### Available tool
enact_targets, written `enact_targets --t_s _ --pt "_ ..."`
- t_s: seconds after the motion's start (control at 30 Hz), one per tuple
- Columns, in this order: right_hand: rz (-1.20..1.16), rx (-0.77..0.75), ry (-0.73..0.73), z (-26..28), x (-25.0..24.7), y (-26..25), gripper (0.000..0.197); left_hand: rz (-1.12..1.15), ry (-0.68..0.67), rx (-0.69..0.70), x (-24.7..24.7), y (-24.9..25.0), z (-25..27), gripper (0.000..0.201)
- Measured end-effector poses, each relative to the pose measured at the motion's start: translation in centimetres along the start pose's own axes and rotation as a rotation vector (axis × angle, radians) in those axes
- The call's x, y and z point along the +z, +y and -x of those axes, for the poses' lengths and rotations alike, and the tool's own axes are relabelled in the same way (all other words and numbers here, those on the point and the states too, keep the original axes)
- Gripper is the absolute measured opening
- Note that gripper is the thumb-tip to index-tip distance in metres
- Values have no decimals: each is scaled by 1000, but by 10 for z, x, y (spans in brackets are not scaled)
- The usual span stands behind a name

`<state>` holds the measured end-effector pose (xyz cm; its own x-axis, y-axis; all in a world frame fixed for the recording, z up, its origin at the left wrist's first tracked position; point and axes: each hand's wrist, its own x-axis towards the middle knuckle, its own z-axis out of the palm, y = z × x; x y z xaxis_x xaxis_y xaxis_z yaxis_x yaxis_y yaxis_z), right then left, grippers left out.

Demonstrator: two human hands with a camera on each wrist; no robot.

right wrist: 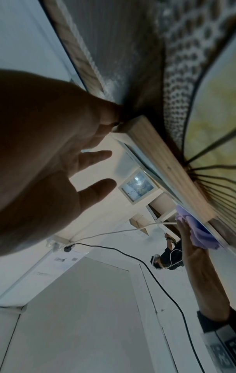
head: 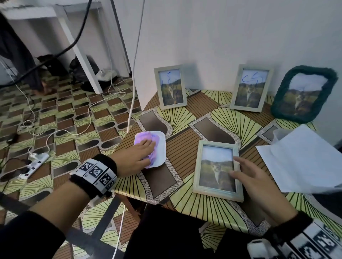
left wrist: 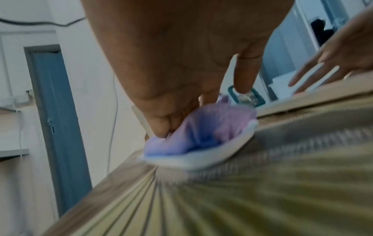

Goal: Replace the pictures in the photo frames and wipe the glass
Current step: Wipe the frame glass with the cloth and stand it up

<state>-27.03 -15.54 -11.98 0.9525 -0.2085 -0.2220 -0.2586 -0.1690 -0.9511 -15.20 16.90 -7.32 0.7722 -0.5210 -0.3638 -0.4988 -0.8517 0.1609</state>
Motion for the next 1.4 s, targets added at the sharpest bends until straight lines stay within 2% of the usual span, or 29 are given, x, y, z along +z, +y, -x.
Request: enact_targets --t_s 0.1,0.2,0.23,0.33,0.43,0.47,0.57,0.63,0.73,0.83,0.93,1.0,1.1,1.23,1.4 --pt "-21 -9 41 -2 -5 -2 41 81 183 37 -7 22 6 74" --pt "90 -30 97 0 -10 -5 23 136 399 71 -2 62 1 67" --pt "189 -38 118 1 -12 -7 19 136 409 71 4 76 -4 67" --pt "446 -43 114 8 -15 -15 18 79 330 72 25 112 -20 68" --pt "495 -47 80 10 -15 -15 20 86 328 87 39 128 -33 67" --pt "480 -43 65 11 -14 -14 22 110 314 86 41 130 -36 66" --pt "427 -17 21 13 -9 -12 58 299 290 99 46 130 -40 54" --pt "327 -14 28 13 -6 -15 66 513 326 150 46 133 -37 53" --pt "80 -82 131 10 -6 -25 57 974 422 194 41 139 -27 67" --pt "-116 -191 286 7 -11 -45 43 1217 592 188 27 144 -25 63" --pt "-384 -237 344 6 -20 -68 40 1506 659 265 5 152 -18 56" --pt "-591 -224 304 10 -26 -86 33 1593 650 323 -9 157 -11 55" --pt "-712 -154 191 17 -39 -103 30 1755 525 370 -22 156 -5 58" --pt "-698 -10 26 19 -50 -107 30 1861 392 282 -31 149 -5 53" --pt "-734 132 -31 15 -48 -104 34 1949 239 133 -32 146 -11 56"
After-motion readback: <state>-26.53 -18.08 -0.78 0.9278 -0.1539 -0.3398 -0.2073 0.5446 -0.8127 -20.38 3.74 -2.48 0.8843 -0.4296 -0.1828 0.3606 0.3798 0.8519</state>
